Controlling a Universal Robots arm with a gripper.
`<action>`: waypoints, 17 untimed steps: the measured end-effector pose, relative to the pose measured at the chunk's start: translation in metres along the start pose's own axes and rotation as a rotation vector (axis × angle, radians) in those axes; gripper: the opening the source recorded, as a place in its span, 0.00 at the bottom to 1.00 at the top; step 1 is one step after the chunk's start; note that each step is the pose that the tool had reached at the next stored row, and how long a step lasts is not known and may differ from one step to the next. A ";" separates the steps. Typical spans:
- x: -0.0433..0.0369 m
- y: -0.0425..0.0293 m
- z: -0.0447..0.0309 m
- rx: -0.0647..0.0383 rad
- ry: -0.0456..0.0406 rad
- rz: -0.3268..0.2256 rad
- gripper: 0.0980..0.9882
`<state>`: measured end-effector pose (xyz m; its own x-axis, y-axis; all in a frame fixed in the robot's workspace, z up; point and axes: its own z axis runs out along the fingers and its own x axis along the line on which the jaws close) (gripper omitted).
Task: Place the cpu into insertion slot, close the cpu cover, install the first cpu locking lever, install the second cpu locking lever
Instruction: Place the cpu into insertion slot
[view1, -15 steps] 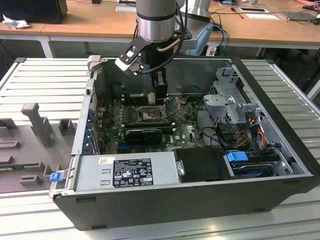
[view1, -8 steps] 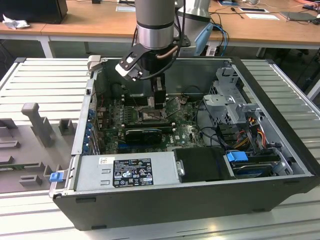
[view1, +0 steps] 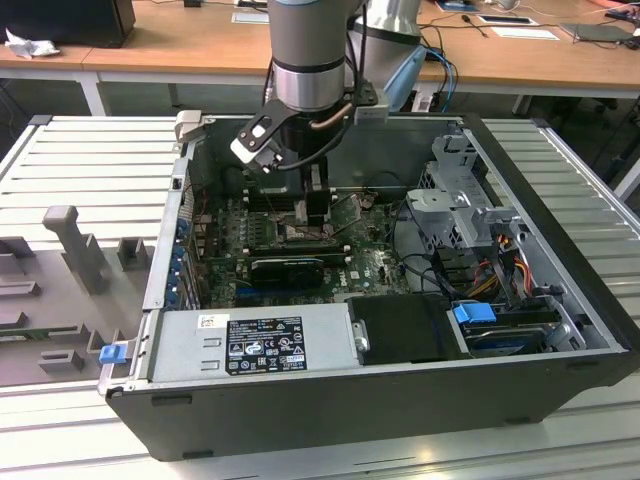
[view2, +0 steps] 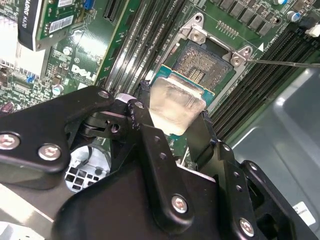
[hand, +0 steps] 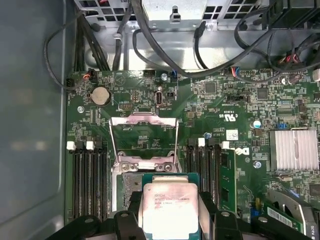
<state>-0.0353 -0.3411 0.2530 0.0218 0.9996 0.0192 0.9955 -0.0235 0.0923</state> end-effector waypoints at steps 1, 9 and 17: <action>0.0000 -0.0003 0.0004 0.000 0.0000 0.000 0.48; 0.0038 -0.0068 0.0109 0.000 0.0044 -0.002 0.48; 0.0143 -0.0138 0.0291 0.000 0.0095 -0.011 0.48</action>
<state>-0.0461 -0.3260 0.2231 0.0097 0.9996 0.0277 0.9956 -0.0122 0.0925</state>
